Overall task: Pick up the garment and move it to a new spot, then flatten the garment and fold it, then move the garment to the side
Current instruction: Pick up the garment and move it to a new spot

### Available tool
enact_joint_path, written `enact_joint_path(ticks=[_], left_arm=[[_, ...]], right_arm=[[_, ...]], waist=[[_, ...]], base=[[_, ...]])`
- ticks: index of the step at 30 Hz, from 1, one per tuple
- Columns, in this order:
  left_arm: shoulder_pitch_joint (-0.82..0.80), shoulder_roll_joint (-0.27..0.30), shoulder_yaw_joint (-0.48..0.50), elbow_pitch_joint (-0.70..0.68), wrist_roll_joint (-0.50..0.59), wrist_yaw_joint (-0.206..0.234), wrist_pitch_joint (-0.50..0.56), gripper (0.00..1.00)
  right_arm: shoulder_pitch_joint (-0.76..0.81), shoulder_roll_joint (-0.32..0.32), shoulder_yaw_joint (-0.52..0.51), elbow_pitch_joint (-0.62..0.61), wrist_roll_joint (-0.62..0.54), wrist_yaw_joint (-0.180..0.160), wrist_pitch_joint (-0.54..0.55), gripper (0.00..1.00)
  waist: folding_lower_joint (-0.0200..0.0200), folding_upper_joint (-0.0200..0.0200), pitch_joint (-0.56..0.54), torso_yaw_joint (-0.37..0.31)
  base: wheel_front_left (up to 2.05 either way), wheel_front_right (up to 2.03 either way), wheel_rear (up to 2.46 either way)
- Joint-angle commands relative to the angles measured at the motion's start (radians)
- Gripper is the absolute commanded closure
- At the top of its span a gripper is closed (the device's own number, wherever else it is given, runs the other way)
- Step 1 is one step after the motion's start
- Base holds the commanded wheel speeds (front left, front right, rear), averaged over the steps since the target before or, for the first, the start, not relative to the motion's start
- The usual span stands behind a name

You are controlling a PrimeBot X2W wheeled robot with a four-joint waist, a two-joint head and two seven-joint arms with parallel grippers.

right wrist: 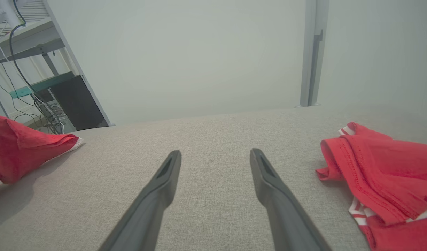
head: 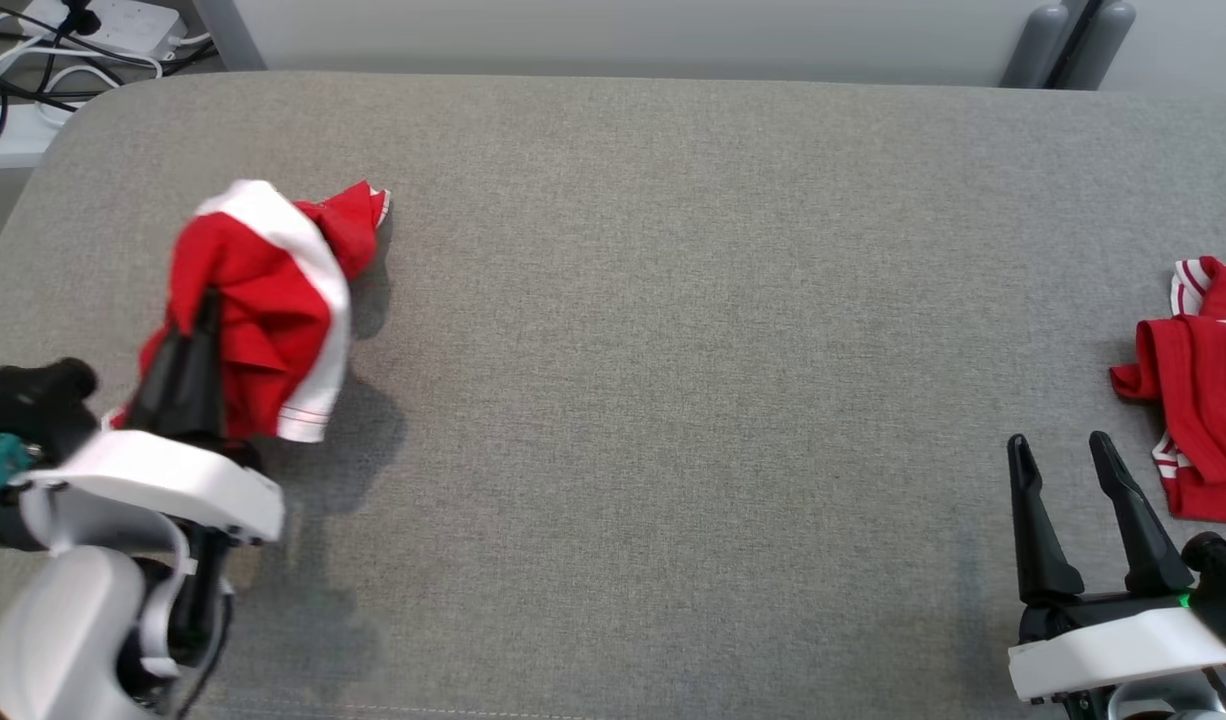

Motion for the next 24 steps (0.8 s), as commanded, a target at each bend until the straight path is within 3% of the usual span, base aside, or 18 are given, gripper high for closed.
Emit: enact_joint_path(ticks=[1,8,17,24], left_arm=[[-0.016,0.02,0.02,-0.067,0.022,0.025,0.005,1.0],[-0.027,-0.034,-0.074,-0.098,0.071,0.028,0.019,1.0],[-0.128,-0.135,-0.204,0.022,0.114,-0.055,0.028,1.0],[-0.216,-0.176,-0.265,0.098,0.154,-0.097,0.038,1.0]], right_arm=[[-0.012,-0.01,0.018,-0.029,0.014,-0.003,-0.013,0.0],[-0.016,-0.01,0.023,-0.023,0.035,-0.003,-0.026,0.0],[-0.007,-0.01,0.026,0.01,0.08,-0.003,-0.062,0.0],[-0.015,-0.01,0.057,0.037,0.115,-0.003,-0.088,0.0]], waist=[[0.0,0.0,0.0,-0.007],[0.0,0.0,0.004,-0.074],[0.0,0.0,0.043,-0.264],[0.0,0.0,0.081,-0.395]], base=[[0.0,0.0,0.0],[0.0,0.0,0.0],[0.0,0.0,0.0],[0.0,0.0,0.0]])
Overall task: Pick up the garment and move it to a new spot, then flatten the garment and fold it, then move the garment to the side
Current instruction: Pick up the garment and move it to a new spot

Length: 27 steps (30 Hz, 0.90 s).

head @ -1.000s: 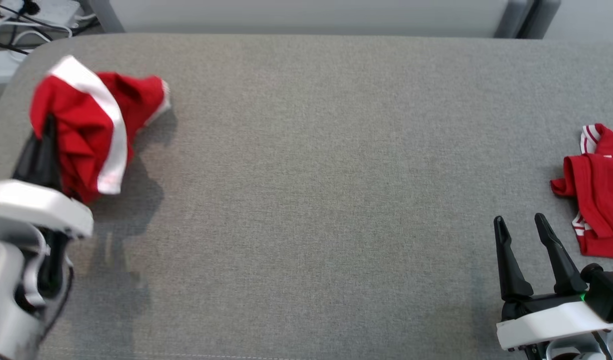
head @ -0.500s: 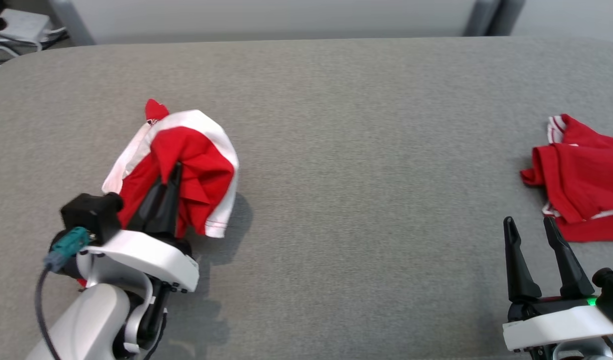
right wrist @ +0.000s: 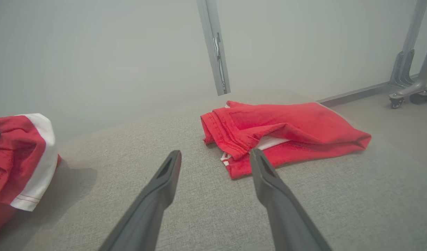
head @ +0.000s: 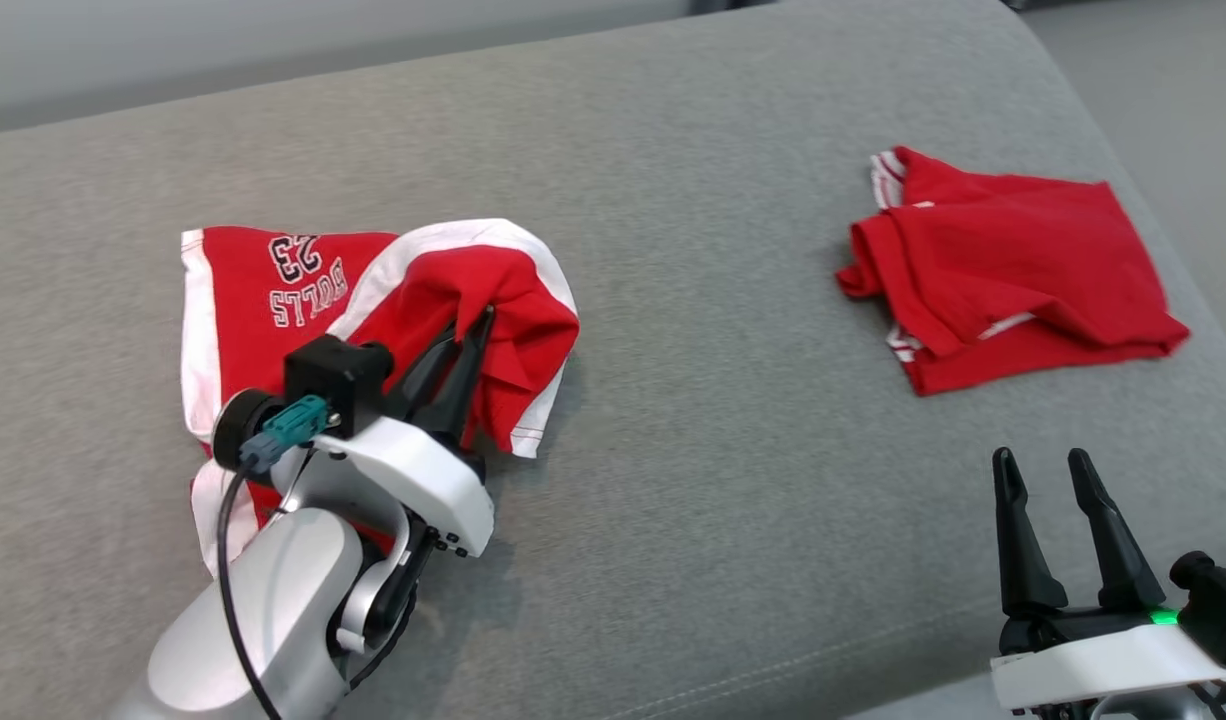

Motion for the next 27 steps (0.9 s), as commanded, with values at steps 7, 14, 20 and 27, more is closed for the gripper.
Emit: enact_joint_path(ticks=[7,14,20,27], left_arm=[[-0.072,-0.001,0.001,0.027,0.015,-0.022,0.011,1.0],[-0.059,-0.012,-0.026,0.043,0.025,-0.026,0.005,0.0],[-0.021,0.012,-0.005,-0.026,0.039,0.016,-0.043,0.0],[0.062,0.084,0.071,-0.109,0.017,0.083,-0.079,0.0]], right_arm=[[-0.023,-0.012,0.039,0.005,0.031,-0.003,-0.033,0.0],[-0.031,-0.012,0.035,0.022,0.032,-0.003,-0.041,0.0],[-0.046,-0.012,0.036,0.026,0.002,-0.003,-0.042,0.0],[-0.052,-0.012,0.028,0.022,-0.036,-0.003,-0.019,0.0]], waist=[[0.0,0.0,0.047,-0.118],[0.0,0.0,0.037,-0.088],[0.0,0.0,-0.006,0.0],[0.0,0.0,-0.057,0.119]], base=[[0.0,0.0,0.0],[0.0,0.0,0.0],[0.0,0.0,0.0],[0.0,0.0,0.0]])
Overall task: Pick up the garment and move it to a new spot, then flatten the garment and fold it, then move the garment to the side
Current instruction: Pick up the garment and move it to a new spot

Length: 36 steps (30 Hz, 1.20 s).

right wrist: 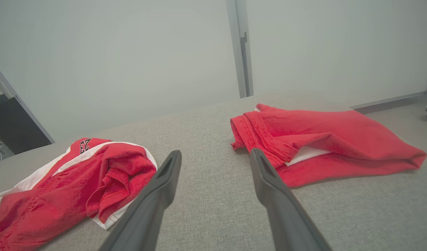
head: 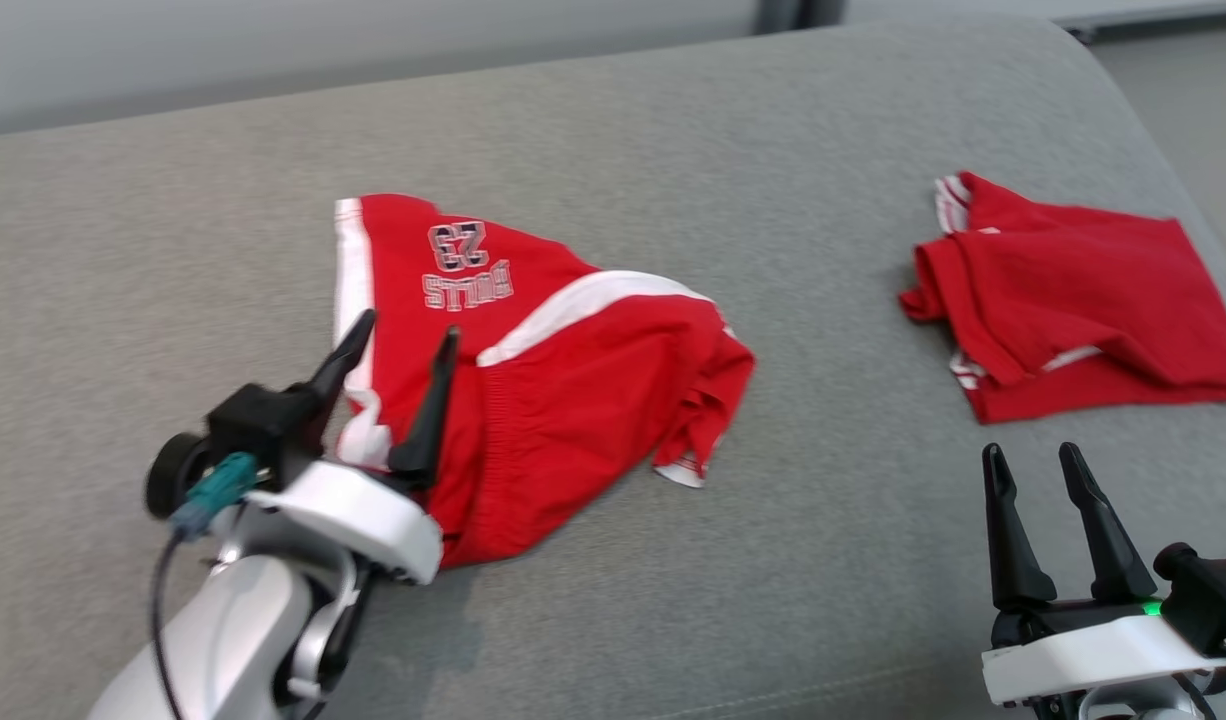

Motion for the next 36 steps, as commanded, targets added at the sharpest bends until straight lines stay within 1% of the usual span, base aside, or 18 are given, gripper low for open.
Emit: enact_joint_path(ticks=[1,3,6,13,15,18,19,22,25,27,30,36], left_arm=[[-0.01,0.03,0.048,-0.029,-0.008,0.01,-0.01,0.0],[0.024,0.058,0.08,-0.049,-0.025,0.024,-0.019,0.0],[0.079,0.101,0.128,-0.075,-0.058,0.03,-0.035,0.0],[0.219,0.175,0.247,-0.135,-0.14,-0.006,-0.078,0.0],[0.261,0.183,0.291,-0.136,-0.16,-0.005,-0.086,0.0],[0.32,0.185,0.37,-0.143,-0.176,-0.003,-0.095,0.0],[0.34,0.184,0.396,-0.147,-0.183,-0.01,-0.096,0.0],[0.397,0.189,0.462,-0.159,-0.17,-0.041,-0.097,0.0],[0.444,0.189,0.505,-0.171,-0.128,-0.078,-0.098,0.0],[0.472,0.188,0.52,-0.177,-0.094,-0.103,-0.098,0.0],[0.522,0.186,0.538,-0.176,-0.05,-0.126,-0.098,0.0],[0.595,0.154,0.545,-0.196,0.015,-0.149,-0.098,0.0]], right_arm=[[-0.025,-0.012,0.016,-0.021,-0.009,-0.003,0.003,0.0],[-0.023,-0.012,0.011,-0.023,-0.019,-0.003,0.013,0.0],[-0.018,-0.012,0.01,-0.032,-0.03,-0.003,0.025,0.0],[0.0,-0.012,0.008,-0.043,-0.056,-0.003,0.051,0.0],[0.01,-0.012,0.001,-0.043,-0.059,-0.003,0.055,0.0],[0.026,-0.012,-0.007,-0.045,-0.061,-0.003,0.061,0.0],[0.031,-0.012,-0.009,-0.048,-0.06,-0.003,0.062,0.0],[0.045,-0.012,-0.015,-0.055,-0.058,-0.003,0.065,0.0],[0.063,-0.012,-0.02,-0.058,-0.06,-0.003,0.069,0.0],[0.076,-0.012,-0.02,-0.061,-0.063,-0.003,0.071,0.0],[0.091,-0.012,-0.012,-0.066,-0.075,-0.003,0.075,0.0],[0.124,-0.012,-0.007,-0.082,-0.102,-0.003,0.085,0.0]], waist=[[0.0,0.0,-0.039,0.065],[0.0,0.0,-0.051,0.103],[0.0,0.0,-0.065,0.148],[0.0,0.0,-0.093,0.21],[0.0,0.0,-0.104,0.221],[0.0,0.0,-0.121,0.229],[0.0,0.0,-0.124,0.231],[0.0,0.0,-0.135,0.231],[0.0,0.0,-0.152,0.23],[0.0,0.0,-0.164,0.227],[0.0,0.0,-0.182,0.216],[0.0,0.0,-0.219,0.206]], base=[[0.0,0.0,0.0],[0.0,0.0,0.0],[0.0,0.0,0.0],[0.0,0.0,0.0],[0.0,0.0,0.0],[0.0,0.0,0.0],[0.0,0.0,0.0],[0.0,0.0,0.0],[0.0,0.0,0.0],[0.0,0.0,0.0],[0.0,0.0,0.0],[0.0,0.0,0.0]])
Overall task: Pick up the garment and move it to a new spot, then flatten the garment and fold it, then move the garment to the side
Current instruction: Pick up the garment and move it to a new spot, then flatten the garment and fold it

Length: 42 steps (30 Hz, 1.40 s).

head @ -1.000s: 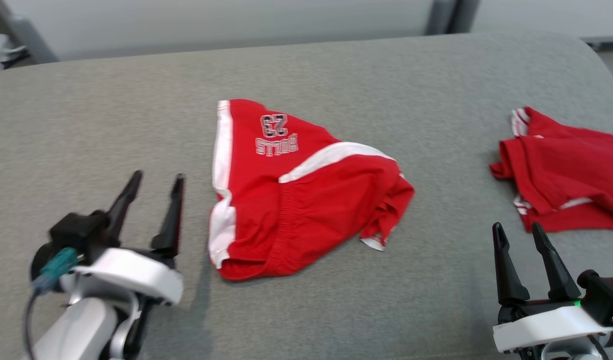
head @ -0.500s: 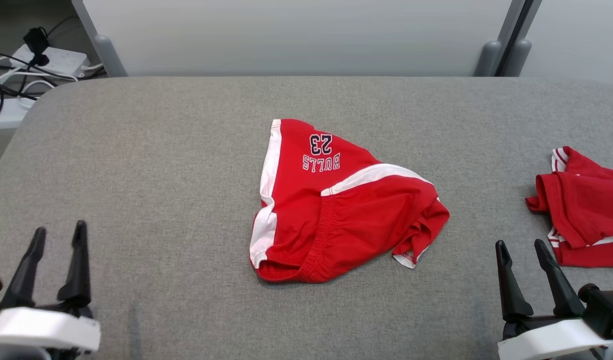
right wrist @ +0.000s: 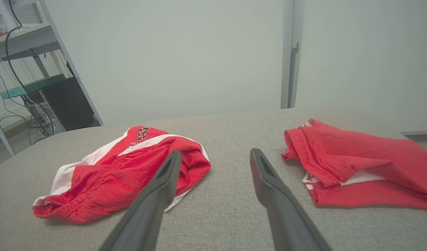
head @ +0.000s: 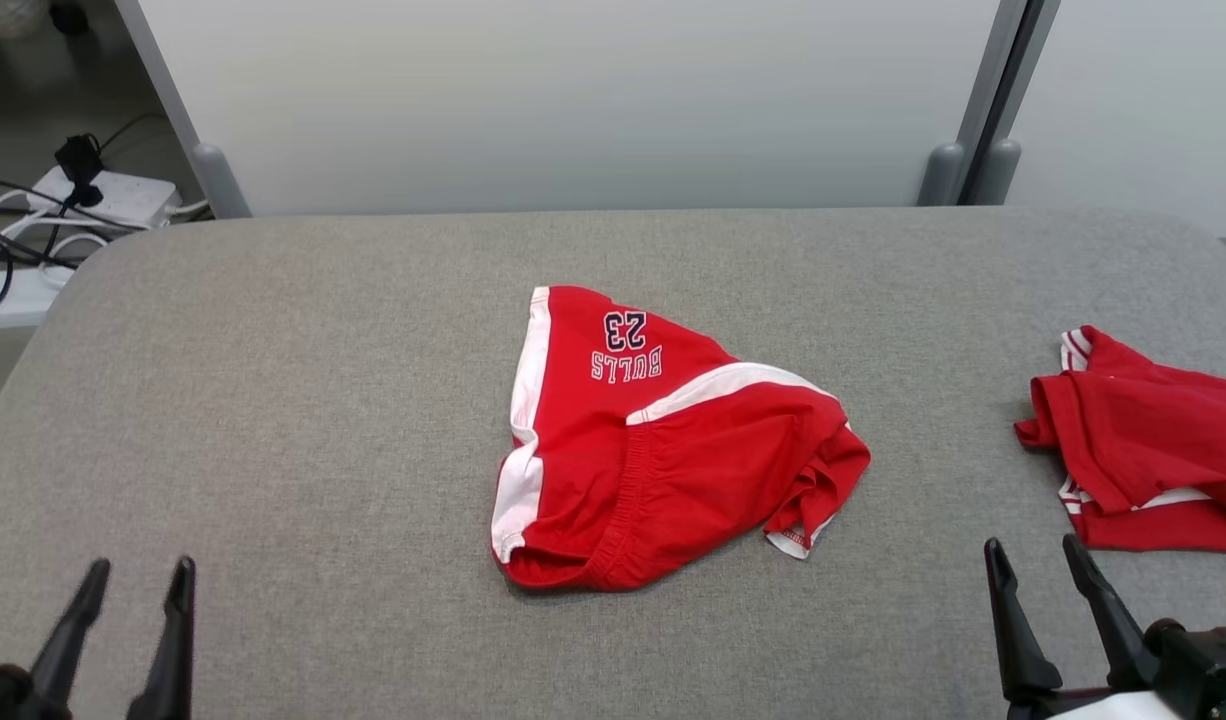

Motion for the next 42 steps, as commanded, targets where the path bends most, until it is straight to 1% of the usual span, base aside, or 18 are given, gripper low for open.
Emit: enact_joint_path(ticks=[1,9,16,26,29,32,35,38,42], left_arm=[[-0.019,0.017,0.04,-0.028,0.012,-0.008,-0.01,0.0],[0.006,-0.003,0.025,-0.037,0.02,-0.004,-0.01,0.0],[0.003,-0.007,0.015,-0.043,0.021,0.005,-0.002,0.0],[-0.014,-0.011,0.0,-0.047,0.017,0.011,0.014,0.0],[-0.022,-0.011,-0.002,-0.049,0.019,0.014,0.014,0.0],[-0.037,-0.011,-0.002,-0.056,0.021,0.016,0.014,0.0],[-0.063,-0.013,-0.011,-0.061,0.026,0.012,0.015,0.0],[-0.093,-0.017,-0.024,-0.059,0.03,0.005,0.015,0.0],[-0.132,-0.028,-0.044,-0.052,0.037,-0.007,0.013,0.0]], right_arm=[[-0.006,-0.012,0.025,-0.038,-0.015,-0.003,0.007,0.0],[0.018,-0.012,0.035,-0.06,-0.015,-0.003,0.017,0.0],[0.027,-0.012,0.033,-0.065,-0.005,-0.003,0.018,0.0],[0.01,-0.012,0.044,-0.068,-0.001,-0.003,0.02,0.0],[-0.009,-0.012,0.069,-0.073,0.004,-0.003,0.021,0.0],[-0.056,-0.012,0.147,-0.07,0.023,-0.003,0.022,0.0],[-0.126,-0.012,0.281,-0.039,0.046,-0.003,0.025,0.0],[-0.21,-0.012,0.427,0.024,0.071,-0.003,0.025,0.0],[-0.322,-0.012,0.605,0.142,0.111,-0.003,0.018,0.0]], waist=[[0.0,-0.0001,-0.014,-0.005],[0.0,-0.0001,-0.029,-0.014],[0.0,-0.0001,-0.03,-0.005],[0.0,-0.0001,-0.017,0.002],[0.0,-0.0001,-0.012,0.006],[0.0,-0.0001,0.006,0.016],[0.0,-0.0001,0.027,0.035],[0.0,-0.0001,0.049,0.059],[0.0,-0.0001,0.077,0.099]], base=[[0.0,0.0,0.0],[0.0,0.0,0.0],[0.0,0.0,0.0],[0.0,0.0,0.0],[0.0,0.0,0.0],[0.0,0.0,0.0],[0.0,0.0,0.0],[0.0,0.0,0.0],[0.0,0.0,0.0]])
